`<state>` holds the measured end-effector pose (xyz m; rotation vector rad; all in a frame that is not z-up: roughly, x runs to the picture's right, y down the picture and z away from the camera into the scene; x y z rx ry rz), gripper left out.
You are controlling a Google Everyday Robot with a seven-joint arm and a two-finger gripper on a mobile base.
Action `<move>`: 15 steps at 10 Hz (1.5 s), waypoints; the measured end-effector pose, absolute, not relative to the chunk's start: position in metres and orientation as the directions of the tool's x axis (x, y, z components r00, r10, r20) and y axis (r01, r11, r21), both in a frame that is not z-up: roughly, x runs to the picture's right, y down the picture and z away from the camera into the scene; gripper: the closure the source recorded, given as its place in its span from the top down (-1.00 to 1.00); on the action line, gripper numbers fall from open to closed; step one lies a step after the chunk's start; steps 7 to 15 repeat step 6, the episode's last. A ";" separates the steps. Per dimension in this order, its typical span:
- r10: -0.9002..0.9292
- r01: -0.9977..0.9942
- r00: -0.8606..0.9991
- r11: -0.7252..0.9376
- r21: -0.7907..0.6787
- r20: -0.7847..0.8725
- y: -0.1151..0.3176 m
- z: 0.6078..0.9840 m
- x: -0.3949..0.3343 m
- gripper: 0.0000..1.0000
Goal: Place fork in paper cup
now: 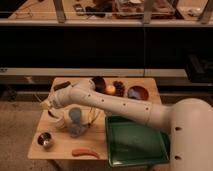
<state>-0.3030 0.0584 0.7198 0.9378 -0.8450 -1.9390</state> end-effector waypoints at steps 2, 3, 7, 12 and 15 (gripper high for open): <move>-0.864 0.370 -0.405 -0.454 0.810 -0.299 0.058 0.720 -0.302 -1.00; -0.867 0.384 -0.408 -0.446 0.809 -0.285 0.059 0.725 -0.299 -1.00; -0.868 0.400 -0.425 -0.434 0.807 -0.256 0.057 0.750 -0.281 -1.00; -0.868 0.400 -0.425 -0.434 0.807 -0.256 0.057 0.750 -0.281 -1.00; -0.868 0.400 -0.425 -0.434 0.807 -0.256 0.057 0.750 -0.281 -1.00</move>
